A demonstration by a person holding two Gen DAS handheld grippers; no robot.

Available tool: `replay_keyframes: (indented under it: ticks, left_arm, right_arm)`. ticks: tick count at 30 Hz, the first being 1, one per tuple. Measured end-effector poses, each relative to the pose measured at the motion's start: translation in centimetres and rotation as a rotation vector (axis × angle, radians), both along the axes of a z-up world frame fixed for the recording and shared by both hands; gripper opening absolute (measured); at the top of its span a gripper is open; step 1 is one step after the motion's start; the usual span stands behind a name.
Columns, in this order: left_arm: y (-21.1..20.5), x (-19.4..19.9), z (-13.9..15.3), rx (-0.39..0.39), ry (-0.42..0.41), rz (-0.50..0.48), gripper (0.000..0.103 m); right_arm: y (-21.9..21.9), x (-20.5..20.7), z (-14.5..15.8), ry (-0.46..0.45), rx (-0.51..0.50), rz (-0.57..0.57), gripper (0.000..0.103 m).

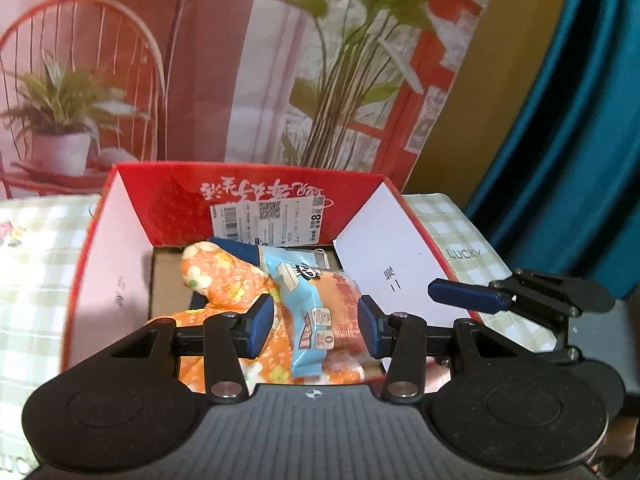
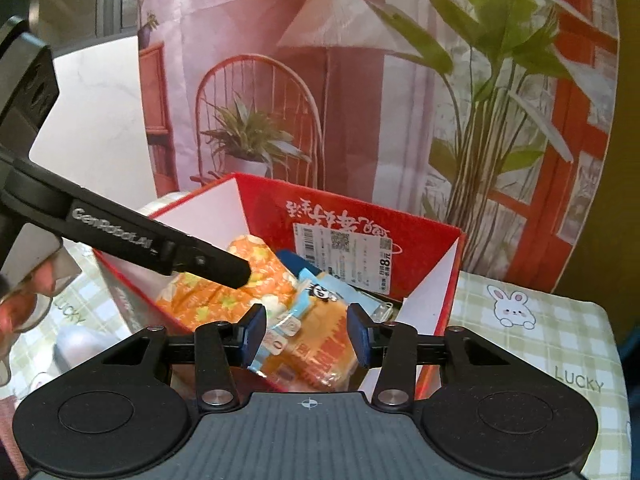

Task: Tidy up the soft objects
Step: 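Lift the snack bun with the left tool and lower it into the box, then move the left tool back down to the pink knit towel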

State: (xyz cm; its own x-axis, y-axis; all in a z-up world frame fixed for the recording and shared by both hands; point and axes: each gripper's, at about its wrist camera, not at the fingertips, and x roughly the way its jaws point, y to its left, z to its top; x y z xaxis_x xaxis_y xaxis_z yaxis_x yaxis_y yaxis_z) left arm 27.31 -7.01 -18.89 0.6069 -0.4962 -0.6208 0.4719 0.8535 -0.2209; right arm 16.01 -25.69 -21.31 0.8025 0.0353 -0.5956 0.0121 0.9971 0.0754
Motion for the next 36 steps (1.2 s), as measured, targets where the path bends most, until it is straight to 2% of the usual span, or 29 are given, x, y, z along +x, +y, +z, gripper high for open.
replay_keyframes:
  ticks: [4,7,12,16,20,26,30,34,36]
  left_arm:
    - [1.7,-2.3,0.9,-0.013,-0.017,0.007,0.048]
    - [3.5,-4.5,0.9,-0.041,0.014,0.029,0.048]
    - [6.0,-8.9,-0.3,-0.016,0.031,0.022,0.048]
    - [8.9,-12.0,-2.0,-0.043,0.062,0.032,0.049]
    - [11.3,-14.4,-4.3,-0.048,0.112,0.053,0.049]
    - [13.1,-16.2,-7.8,-0.025,0.198,0.110,0.049]
    - [13.0,-16.8,-8.9,-0.015,0.221,0.135,0.057]
    - [12.9,-17.4,-9.7,-0.005,0.222,0.149,0.058]
    - [13.0,-17.1,-9.8,-0.010,0.229,0.155,0.058]
  right_arm:
    - [0.9,-1.9,1.2,-0.024,0.015,0.009,0.042]
    - [1.8,-3.7,1.9,-0.044,0.046,0.014,0.042]
    - [4.1,-6.8,2.6,-0.053,0.088,0.049,0.042]
    - [6.2,-9.4,2.4,-0.040,0.119,0.084,0.042]
    - [7.5,-12.3,1.4,0.007,0.163,0.096,0.042]
    - [8.7,-15.4,-0.7,0.130,0.177,0.081,0.042]
    - [9.1,-17.0,-1.4,0.182,0.168,0.044,0.043]
    - [9.2,-18.1,-2.0,0.217,0.149,0.032,0.054]
    - [8.9,-18.3,-2.4,0.231,0.151,0.027,0.054]
